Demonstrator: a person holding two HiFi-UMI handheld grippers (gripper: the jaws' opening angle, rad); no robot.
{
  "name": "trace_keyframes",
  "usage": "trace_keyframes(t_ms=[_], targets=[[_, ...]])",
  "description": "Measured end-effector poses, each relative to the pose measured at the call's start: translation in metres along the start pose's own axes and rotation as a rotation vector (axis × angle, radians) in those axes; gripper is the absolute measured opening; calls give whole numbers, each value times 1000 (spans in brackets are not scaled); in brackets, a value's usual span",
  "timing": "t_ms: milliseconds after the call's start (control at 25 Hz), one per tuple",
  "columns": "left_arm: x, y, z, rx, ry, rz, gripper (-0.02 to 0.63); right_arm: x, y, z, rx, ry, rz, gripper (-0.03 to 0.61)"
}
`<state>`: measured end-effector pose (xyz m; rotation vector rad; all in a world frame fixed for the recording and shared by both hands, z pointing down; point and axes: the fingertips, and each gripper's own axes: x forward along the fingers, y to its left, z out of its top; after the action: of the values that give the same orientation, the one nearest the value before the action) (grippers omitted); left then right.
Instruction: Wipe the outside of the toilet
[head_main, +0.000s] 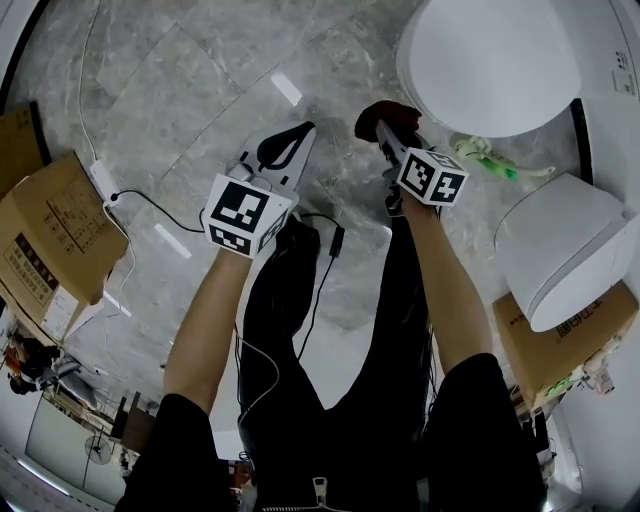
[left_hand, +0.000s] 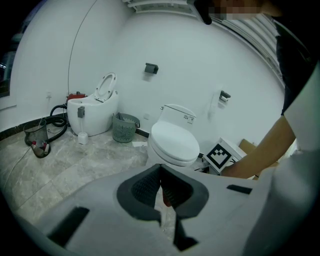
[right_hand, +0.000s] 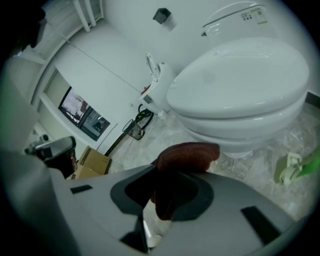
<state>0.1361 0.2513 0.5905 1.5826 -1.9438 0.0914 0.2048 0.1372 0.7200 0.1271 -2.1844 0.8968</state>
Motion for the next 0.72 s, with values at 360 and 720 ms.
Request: trace_keyframes(t_ms=[360, 720], targets=[[44, -57, 26, 42, 10, -65, -2, -91, -15, -12, -214, 31, 63, 81], [121, -136, 60, 78, 22, -141, -2, -182, -118, 40, -129, -115, -66, 84]])
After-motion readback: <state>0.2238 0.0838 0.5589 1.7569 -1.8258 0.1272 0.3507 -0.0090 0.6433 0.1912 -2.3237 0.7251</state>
